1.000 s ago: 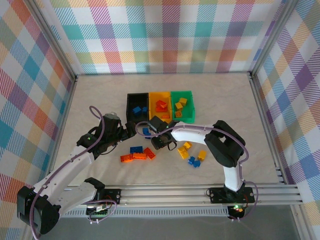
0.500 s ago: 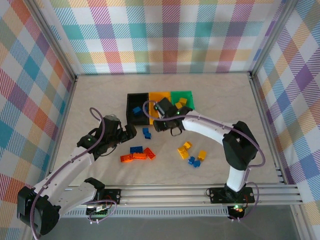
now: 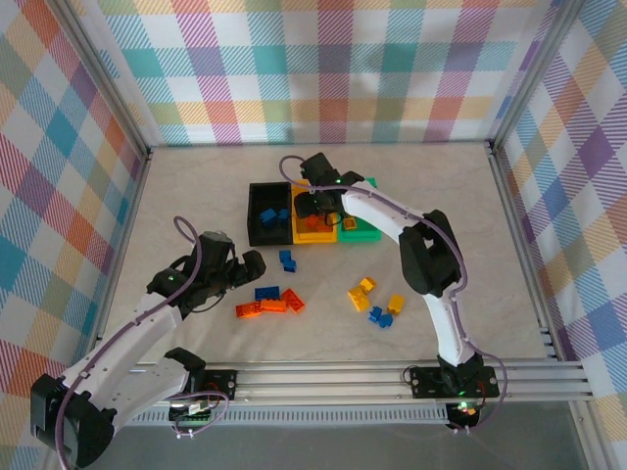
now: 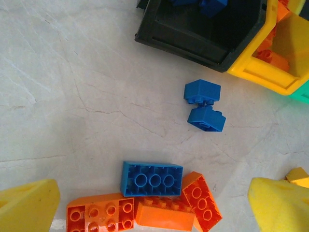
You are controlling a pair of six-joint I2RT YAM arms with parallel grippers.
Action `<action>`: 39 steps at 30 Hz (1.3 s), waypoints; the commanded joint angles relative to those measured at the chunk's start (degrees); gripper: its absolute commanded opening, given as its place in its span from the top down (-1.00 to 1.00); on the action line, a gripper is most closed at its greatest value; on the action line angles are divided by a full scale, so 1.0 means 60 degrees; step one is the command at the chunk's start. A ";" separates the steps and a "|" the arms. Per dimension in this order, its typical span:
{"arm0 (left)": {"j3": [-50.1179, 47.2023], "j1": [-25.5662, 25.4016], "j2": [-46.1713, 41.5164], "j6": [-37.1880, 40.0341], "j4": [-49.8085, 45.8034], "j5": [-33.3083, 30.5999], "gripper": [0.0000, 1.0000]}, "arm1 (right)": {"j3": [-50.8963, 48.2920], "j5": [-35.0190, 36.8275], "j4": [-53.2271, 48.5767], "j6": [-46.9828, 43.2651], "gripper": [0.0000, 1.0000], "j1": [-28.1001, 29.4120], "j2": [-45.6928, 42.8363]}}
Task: Sort the legos into containers by color
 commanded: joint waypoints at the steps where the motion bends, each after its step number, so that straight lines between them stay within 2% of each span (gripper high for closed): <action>1: -0.0108 0.0132 0.0045 0.0257 -0.0269 0.0288 -1.00 | 0.0401 -0.0252 -0.0287 0.0130 -0.43 -0.0012 -0.0406; 5: 0.0012 0.0115 0.0442 0.0534 -0.0094 0.0741 -0.92 | -0.0596 -0.0429 0.0224 0.0207 -0.49 0.0044 -0.1390; 10: 0.0458 -0.0289 0.1606 0.0966 0.0136 0.1046 -0.84 | -0.2854 -0.0642 0.1080 0.0394 -0.48 0.0233 -0.2961; 13: 0.1007 -0.1017 0.2670 0.1223 0.0251 0.0718 -0.85 | -0.4169 -0.0733 0.1525 0.0668 -0.48 0.0237 -0.3861; 17: 0.1984 -0.2155 0.4327 0.1563 0.0272 -0.0358 -0.87 | -0.5392 -0.0644 0.1803 0.0852 -0.49 0.0237 -0.4853; 20: 0.2481 -0.2596 0.5392 0.1784 0.0535 -0.0996 -0.84 | -0.5987 -0.0410 0.1855 0.0894 -0.49 0.0222 -0.5430; 25: 0.3032 -0.2805 0.6709 0.2041 0.0952 -0.1888 -0.62 | -0.6559 -0.0293 0.1882 0.0935 -0.50 0.0150 -0.6013; 32: 0.3402 -0.2830 0.7767 0.2290 0.1285 -0.2779 -0.39 | -0.6960 -0.0262 0.1977 0.0967 -0.50 -0.0033 -0.6576; 39: 0.3467 -0.2826 0.8344 0.2333 0.1779 -0.2830 -0.23 | -0.6998 -0.0254 0.2031 0.0870 -0.50 -0.0173 -0.6773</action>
